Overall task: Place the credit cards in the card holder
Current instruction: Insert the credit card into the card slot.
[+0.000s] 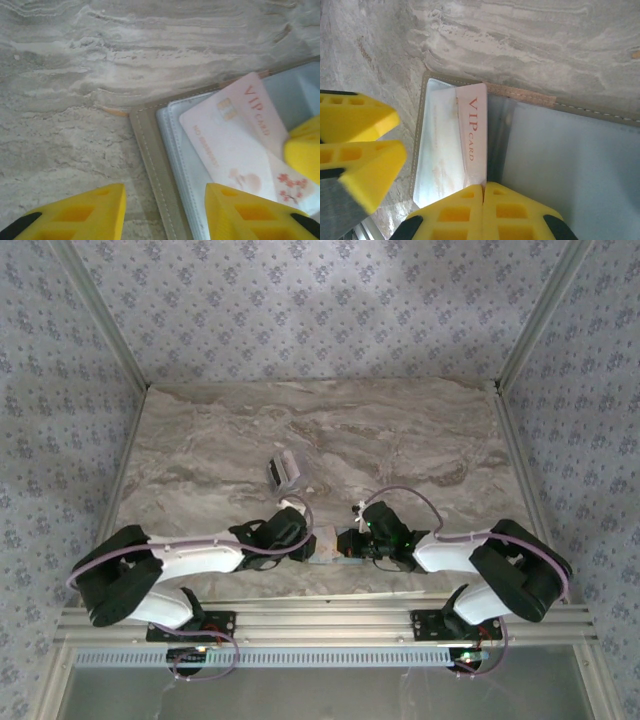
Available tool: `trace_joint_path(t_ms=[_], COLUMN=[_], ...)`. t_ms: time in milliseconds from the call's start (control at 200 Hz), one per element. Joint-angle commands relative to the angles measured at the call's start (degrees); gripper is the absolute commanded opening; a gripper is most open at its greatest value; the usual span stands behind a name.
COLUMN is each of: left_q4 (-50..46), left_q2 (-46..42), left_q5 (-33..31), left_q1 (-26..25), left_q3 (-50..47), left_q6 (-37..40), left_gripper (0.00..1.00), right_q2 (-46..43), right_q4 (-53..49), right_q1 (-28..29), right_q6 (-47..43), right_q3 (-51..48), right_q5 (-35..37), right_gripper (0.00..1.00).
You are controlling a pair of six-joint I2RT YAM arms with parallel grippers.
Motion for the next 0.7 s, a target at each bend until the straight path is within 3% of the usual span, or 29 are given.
trace_joint_path(t_ms=[0,145,235,455,695], left_q4=[-1.05,-0.08,1.58,6.25,8.49], left_q2=[-2.5,-1.98,0.0,3.81,6.67], left_q5=[0.77,1.14,2.01,3.78,4.52], left_q1=[-0.09,0.08,0.08,-0.09,-0.95], left_q3=[-0.93,-2.15,-3.12,-4.38,-4.13], left_q6=[-0.63,-0.76,-1.23,-1.83,-2.54], left_gripper=[0.4,0.2,0.14,0.12,0.12], right_q2=[1.64,1.89,1.76,1.58,1.75], right_q4=[-1.65,-1.65,-1.65,-2.42,-2.88], right_q1=[0.36,0.53,0.6,1.68,3.54], right_q6=[-0.1,0.17,0.33,0.49,1.22], right_q3=[0.12,0.13,0.19,1.39,2.59], right_q5=[1.65,1.56,1.43,1.59,2.59], right_gripper=[0.03,0.04,0.05,0.06,0.14])
